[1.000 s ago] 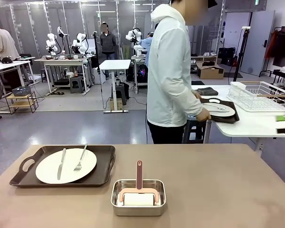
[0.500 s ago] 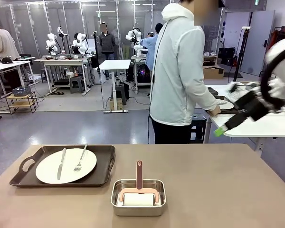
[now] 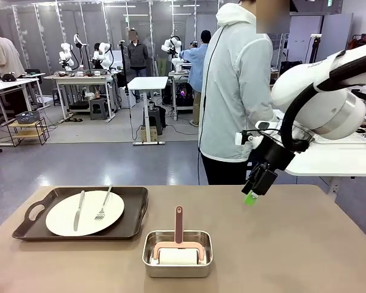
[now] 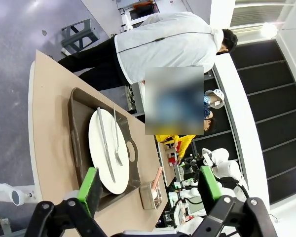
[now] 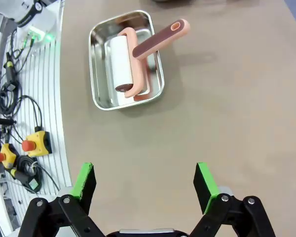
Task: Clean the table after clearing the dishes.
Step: When the left (or right) Handle tray is removed, use the left hand (or right hand) to clean the left (or right) side of the table with the Lint Roller.
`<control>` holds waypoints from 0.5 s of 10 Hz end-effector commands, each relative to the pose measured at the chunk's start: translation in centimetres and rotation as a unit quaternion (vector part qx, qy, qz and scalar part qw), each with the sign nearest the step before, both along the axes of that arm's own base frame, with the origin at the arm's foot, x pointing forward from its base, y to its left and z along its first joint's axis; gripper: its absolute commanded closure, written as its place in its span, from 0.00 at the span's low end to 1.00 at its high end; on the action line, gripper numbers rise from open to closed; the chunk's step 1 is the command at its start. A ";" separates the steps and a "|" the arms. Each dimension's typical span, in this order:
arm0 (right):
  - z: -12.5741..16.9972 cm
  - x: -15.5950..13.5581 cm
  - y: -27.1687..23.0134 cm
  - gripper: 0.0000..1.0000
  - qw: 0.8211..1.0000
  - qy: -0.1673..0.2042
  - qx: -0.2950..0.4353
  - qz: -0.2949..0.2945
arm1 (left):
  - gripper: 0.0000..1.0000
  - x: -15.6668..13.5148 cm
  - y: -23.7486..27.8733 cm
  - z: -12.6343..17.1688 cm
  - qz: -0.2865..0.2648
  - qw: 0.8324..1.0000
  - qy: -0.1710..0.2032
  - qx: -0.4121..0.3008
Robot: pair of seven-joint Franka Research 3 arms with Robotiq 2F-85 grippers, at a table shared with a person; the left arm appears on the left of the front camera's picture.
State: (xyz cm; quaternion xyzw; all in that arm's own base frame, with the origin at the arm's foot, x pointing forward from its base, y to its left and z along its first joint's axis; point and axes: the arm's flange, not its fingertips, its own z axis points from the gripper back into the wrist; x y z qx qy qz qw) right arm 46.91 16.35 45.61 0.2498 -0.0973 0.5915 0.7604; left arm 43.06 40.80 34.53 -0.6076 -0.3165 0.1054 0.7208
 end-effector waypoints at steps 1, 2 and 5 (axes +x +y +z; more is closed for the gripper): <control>0.4 1.1 -1.3 0.00 1.000 -0.022 0.005 -0.011 | 0.00 -0.4 0.1 0.2 -0.007 1.000 0.000 0.000; 0.0 0.0 0.0 0.00 1.000 0.000 0.000 0.000 | 0.00 -0.4 0.1 0.2 -0.007 1.000 0.000 0.000; 0.0 0.0 0.0 0.00 1.000 0.000 0.000 0.000 | 0.00 -0.4 0.1 0.2 -0.007 1.000 0.000 0.000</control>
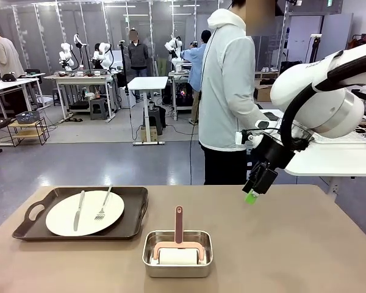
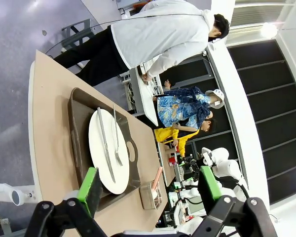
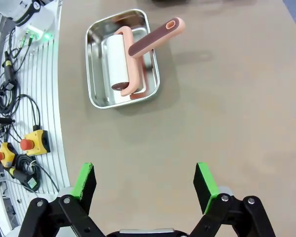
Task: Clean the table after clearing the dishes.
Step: When the left (or right) Handle tray is removed, use the left hand (or right hand) to clean the left (or right) side of the table with the Lint Roller.
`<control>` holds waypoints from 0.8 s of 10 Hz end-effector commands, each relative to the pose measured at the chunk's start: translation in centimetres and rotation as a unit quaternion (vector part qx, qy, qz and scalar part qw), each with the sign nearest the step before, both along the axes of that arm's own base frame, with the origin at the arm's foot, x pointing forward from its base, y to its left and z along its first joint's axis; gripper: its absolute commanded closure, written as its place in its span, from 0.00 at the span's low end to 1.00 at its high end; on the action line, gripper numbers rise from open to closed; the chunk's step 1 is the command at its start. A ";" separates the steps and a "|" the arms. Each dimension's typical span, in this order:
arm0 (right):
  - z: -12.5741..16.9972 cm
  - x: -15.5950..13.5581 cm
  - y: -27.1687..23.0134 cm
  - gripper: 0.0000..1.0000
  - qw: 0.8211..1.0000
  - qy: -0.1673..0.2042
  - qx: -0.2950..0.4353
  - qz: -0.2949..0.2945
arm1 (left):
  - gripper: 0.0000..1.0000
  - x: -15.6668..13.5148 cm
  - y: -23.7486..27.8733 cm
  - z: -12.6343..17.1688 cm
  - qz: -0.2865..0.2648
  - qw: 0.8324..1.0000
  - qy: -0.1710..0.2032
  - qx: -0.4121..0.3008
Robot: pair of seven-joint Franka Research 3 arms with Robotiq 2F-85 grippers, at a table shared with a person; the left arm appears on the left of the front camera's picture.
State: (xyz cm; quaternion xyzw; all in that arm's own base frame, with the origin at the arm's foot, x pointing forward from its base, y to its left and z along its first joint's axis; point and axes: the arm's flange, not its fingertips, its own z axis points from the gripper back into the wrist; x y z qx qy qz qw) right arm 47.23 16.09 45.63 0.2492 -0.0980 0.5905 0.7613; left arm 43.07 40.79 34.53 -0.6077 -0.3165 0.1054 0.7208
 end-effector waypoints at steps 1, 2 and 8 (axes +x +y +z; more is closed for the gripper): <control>0.0 -0.3 0.3 0.00 1.000 0.001 0.000 0.002 | 0.00 -0.4 0.1 0.2 -0.007 1.000 0.000 0.000; 0.0 -0.3 0.3 0.00 1.000 0.001 0.000 0.002 | 0.00 -0.4 0.1 0.2 -0.007 1.000 0.000 0.000; -1.2 8.1 12.3 0.00 0.973 0.124 -0.150 0.121 | 0.00 -0.4 0.1 0.2 -0.007 1.000 0.000 0.000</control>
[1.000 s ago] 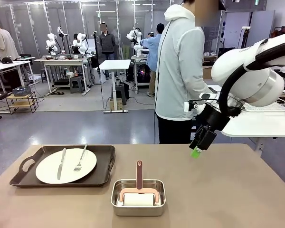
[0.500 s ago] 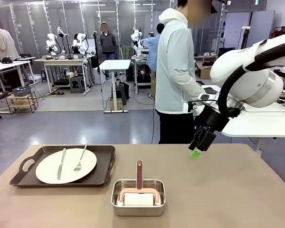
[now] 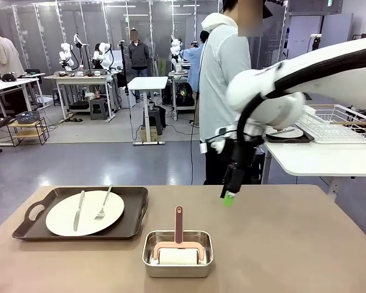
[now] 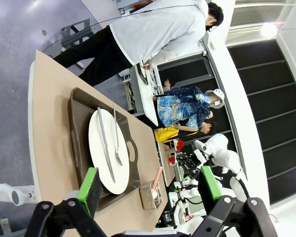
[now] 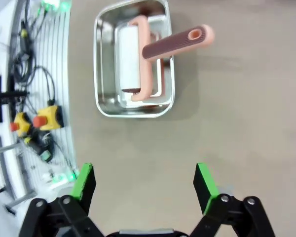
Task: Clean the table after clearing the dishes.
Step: When the left (or right) Handle tray is removed, use the left hand (or right hand) to clean the left (or right) side of the table with the Lint Roller.
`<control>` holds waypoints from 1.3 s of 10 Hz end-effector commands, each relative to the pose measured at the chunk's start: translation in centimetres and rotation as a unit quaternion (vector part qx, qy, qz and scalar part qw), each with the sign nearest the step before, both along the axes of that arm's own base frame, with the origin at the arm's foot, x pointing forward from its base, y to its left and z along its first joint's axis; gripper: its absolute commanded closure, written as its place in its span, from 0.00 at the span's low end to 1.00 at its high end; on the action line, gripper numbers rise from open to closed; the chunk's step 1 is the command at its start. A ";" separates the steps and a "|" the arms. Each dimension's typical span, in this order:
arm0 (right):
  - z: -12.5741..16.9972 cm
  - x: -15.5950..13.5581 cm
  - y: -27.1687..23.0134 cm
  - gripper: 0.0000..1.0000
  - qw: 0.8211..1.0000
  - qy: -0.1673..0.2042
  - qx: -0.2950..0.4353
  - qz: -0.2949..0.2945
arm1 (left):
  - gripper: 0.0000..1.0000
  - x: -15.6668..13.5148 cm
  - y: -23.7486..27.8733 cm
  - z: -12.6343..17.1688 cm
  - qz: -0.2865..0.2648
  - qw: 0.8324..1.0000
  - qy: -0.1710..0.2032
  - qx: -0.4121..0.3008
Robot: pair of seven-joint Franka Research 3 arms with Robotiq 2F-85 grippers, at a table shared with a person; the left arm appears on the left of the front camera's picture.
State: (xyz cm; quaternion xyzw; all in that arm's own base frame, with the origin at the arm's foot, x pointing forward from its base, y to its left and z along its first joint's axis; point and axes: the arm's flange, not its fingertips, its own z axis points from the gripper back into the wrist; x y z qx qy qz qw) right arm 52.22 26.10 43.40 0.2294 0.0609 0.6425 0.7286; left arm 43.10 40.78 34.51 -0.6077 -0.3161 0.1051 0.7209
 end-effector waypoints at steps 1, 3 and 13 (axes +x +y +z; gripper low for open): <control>0.4 4.0 4.4 0.00 0.997 0.044 -0.053 0.042 | 0.00 -0.5 0.1 0.2 -0.006 1.000 0.000 0.000; -1.0 4.8 8.0 0.00 0.994 0.063 -0.074 0.052 | 0.00 -0.5 0.1 0.2 -0.006 1.000 0.000 0.000; -5.9 6.9 15.0 0.00 0.983 0.116 -0.108 0.095 | 0.00 -0.5 0.1 0.2 -0.006 1.000 0.000 0.000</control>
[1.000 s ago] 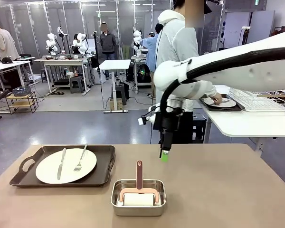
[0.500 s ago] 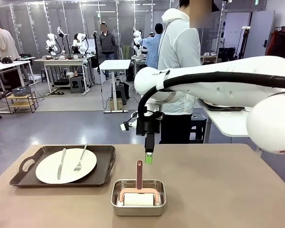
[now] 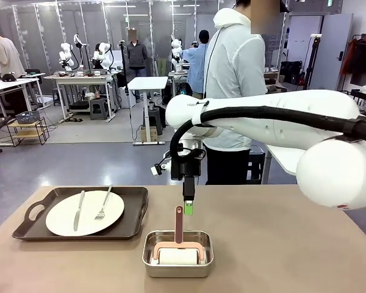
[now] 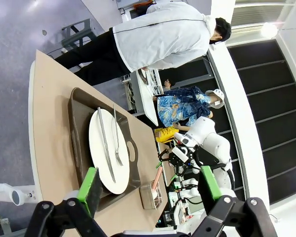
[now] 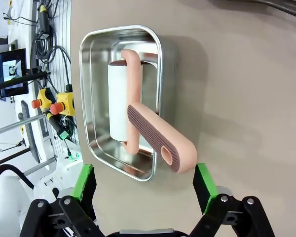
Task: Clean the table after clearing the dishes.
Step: When the left (or right) Handle tray is removed, use the left hand (or right hand) to clean the left (or right) side of the table with the Lint Roller.
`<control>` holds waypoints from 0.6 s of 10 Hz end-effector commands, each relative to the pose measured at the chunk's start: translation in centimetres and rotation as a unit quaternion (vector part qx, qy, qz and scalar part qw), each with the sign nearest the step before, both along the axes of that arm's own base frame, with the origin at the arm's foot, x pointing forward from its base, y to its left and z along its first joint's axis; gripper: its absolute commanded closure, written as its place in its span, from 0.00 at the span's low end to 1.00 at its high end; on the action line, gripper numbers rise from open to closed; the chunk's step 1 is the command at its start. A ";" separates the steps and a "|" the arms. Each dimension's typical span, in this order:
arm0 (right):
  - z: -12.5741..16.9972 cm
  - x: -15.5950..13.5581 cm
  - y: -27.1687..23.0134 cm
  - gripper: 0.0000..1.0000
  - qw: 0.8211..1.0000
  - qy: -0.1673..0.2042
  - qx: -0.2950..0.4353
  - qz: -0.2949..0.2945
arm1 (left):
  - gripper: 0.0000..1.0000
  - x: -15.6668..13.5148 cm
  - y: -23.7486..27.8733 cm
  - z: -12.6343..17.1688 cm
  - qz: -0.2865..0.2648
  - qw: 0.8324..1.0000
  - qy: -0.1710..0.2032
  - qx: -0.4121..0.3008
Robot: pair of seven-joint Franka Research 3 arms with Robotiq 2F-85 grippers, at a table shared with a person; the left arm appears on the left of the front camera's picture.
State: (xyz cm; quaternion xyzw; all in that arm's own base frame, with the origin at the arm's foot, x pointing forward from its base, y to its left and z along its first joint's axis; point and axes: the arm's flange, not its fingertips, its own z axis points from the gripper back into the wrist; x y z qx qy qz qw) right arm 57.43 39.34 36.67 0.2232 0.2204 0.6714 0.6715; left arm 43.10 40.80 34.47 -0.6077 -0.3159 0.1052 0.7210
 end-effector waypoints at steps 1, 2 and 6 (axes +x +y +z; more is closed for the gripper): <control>0.3 1.6 2.5 0.00 1.000 0.015 -0.020 0.014 | 0.00 -0.5 0.1 0.2 -0.006 1.000 0.000 0.000; -0.1 1.6 3.0 0.00 0.999 0.019 -0.023 0.017 | 0.00 -0.5 0.1 0.2 -0.006 1.000 0.000 0.000; -1.6 1.3 4.2 0.00 0.998 0.032 -0.036 0.028 | 0.00 -0.5 0.1 0.2 -0.006 1.000 0.000 0.000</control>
